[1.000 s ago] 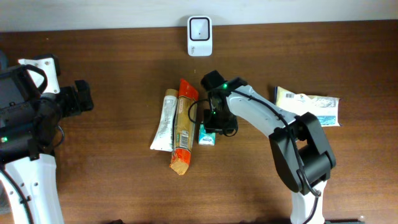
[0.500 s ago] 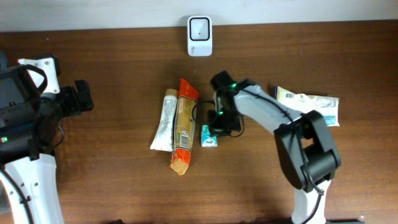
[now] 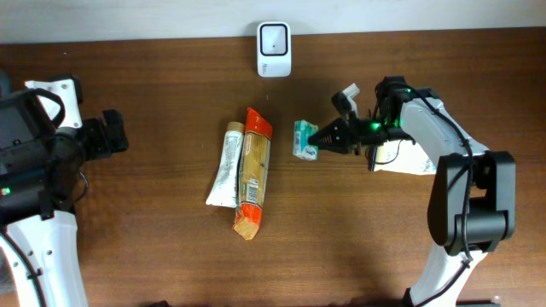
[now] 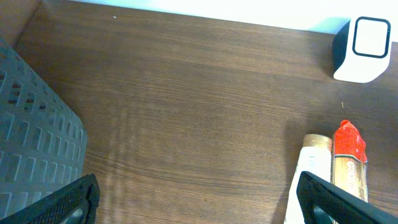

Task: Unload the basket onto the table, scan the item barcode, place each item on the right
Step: 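Reach the right gripper to the small green box and grasp it, then raise the green box with the right gripper in front of the scanner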

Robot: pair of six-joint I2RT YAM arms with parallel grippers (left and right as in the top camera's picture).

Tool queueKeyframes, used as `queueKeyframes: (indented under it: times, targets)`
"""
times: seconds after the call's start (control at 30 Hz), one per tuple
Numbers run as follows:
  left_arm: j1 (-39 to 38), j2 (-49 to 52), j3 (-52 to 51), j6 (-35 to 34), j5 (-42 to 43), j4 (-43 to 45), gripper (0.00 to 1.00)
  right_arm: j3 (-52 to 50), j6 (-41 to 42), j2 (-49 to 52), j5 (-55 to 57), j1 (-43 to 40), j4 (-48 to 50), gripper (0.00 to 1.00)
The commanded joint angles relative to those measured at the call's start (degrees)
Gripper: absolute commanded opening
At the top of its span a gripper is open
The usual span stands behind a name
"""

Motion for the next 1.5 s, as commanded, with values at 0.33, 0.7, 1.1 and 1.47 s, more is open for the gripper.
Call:
queueKeyframes:
  times: [0.33,0.7,1.1,1.47]
  targets:
    - [0.04,-0.35,0.28,-0.31,-0.37,0.11,0.99,11.43,5.35,-1.53,-8.17,-0.37,-6.56,0.04]
    - [0.04,-0.35,0.28,-0.31,-0.39,0.09,0.99,19.08,5.40,-1.64,-8.17,-0.37,-10.99,0.04]
    - [0.04,-0.35,0.28,-0.31,-0.39,0.11,0.99,43.17,16.13,-1.62,51.43,9.55,-14.60,0.04]
    - [0.04,-0.35,0.28,-0.31,-0.37,0.09,0.99,48.06,-12.66,13.31,115.43,25.73,27.61,0.04]
